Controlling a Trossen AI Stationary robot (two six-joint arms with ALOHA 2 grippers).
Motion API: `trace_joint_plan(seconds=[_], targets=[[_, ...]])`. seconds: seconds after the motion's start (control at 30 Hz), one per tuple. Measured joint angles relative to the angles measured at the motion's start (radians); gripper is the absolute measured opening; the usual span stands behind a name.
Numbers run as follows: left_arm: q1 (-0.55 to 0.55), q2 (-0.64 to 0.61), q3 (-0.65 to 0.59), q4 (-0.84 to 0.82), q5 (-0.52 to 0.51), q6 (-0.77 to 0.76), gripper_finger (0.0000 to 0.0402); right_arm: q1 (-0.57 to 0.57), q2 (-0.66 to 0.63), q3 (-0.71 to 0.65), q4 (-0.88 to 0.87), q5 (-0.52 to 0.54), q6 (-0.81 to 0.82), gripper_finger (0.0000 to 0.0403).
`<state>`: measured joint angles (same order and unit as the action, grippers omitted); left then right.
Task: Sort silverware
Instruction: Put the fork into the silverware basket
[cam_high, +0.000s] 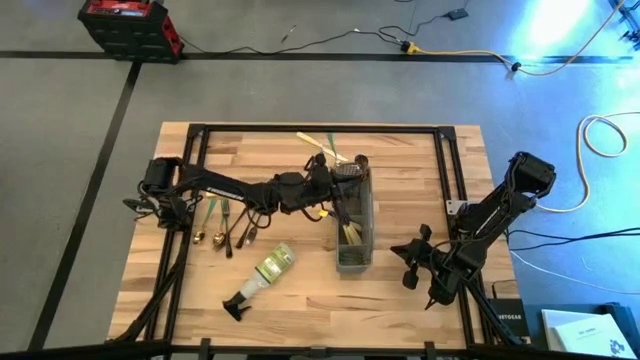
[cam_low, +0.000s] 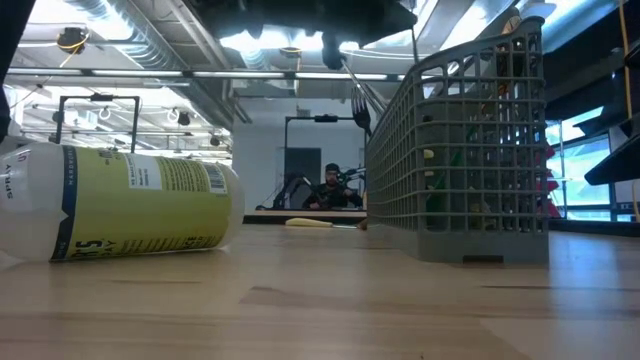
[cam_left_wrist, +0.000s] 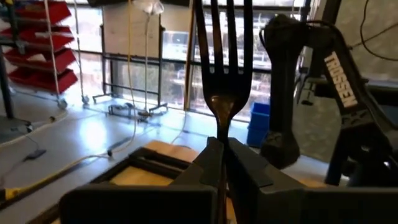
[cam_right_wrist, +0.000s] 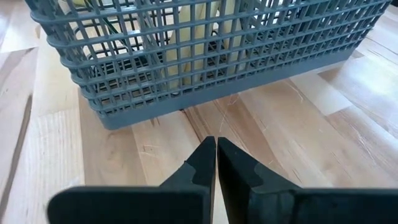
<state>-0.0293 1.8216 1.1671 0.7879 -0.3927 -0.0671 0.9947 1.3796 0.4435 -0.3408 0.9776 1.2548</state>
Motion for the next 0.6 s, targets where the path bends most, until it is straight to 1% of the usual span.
trace_joint_plan(seconds=[0.13, 0.3, 0.47, 0.6], targets=[[-0.004, 0.009, -0.01, 0.008, -0.032, -0.024, 0.0, 0.0, 0.0, 0.0, 0.001, 0.0, -0.001, 0.0], [-0.016, 0.009, -0.085, 0.08, -0.111, -0.077, 0.0, 0.0, 0.0, 0.0, 0.005, 0.001, -0.002, 0.0], [-0.02, 0.018, -0.143, 0.155, -0.127, -0.112, 0.0, 0.0, 0.0, 0.0, 0.01, 0.009, -0.003, 0.0], [-0.019, 0.031, -0.15, 0.182, -0.133, -0.104, 0.0, 0.0, 0.0, 0.0, 0.012, 0.009, -0.003, 0.0]])
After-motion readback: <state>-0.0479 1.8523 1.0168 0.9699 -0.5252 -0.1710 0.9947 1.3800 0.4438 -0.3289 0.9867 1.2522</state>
